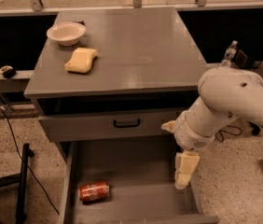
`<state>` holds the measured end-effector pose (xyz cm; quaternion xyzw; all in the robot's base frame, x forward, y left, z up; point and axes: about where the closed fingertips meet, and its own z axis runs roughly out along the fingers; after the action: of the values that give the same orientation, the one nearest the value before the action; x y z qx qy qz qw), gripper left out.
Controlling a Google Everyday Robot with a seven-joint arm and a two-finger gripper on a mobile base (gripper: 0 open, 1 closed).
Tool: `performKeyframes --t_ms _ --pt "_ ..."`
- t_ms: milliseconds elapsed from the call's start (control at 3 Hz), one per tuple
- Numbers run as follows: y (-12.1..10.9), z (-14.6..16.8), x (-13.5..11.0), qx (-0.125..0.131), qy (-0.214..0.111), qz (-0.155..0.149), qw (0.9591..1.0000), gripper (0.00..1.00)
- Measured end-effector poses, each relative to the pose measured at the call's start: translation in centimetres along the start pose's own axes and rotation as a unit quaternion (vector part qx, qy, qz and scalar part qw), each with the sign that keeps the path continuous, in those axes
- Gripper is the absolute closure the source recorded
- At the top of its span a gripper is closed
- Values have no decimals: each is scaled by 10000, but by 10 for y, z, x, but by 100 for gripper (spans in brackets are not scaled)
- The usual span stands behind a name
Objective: Pick coke can from middle drawer and place on counter
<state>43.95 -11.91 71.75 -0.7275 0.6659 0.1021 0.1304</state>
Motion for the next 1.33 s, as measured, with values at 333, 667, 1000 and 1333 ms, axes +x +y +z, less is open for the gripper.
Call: performKeyframes --t_ms 333,667,1000,1333 --pt "-2 63 -42 -182 -734 -615 9952 0" --pt "-12 123 -85 -18 -1156 -1338 9842 0" --pt "-18 125 -87 103 -1204 -1325 9838 0" --pt "-20 159 -97 -356 -1407 -1510 9778 0"
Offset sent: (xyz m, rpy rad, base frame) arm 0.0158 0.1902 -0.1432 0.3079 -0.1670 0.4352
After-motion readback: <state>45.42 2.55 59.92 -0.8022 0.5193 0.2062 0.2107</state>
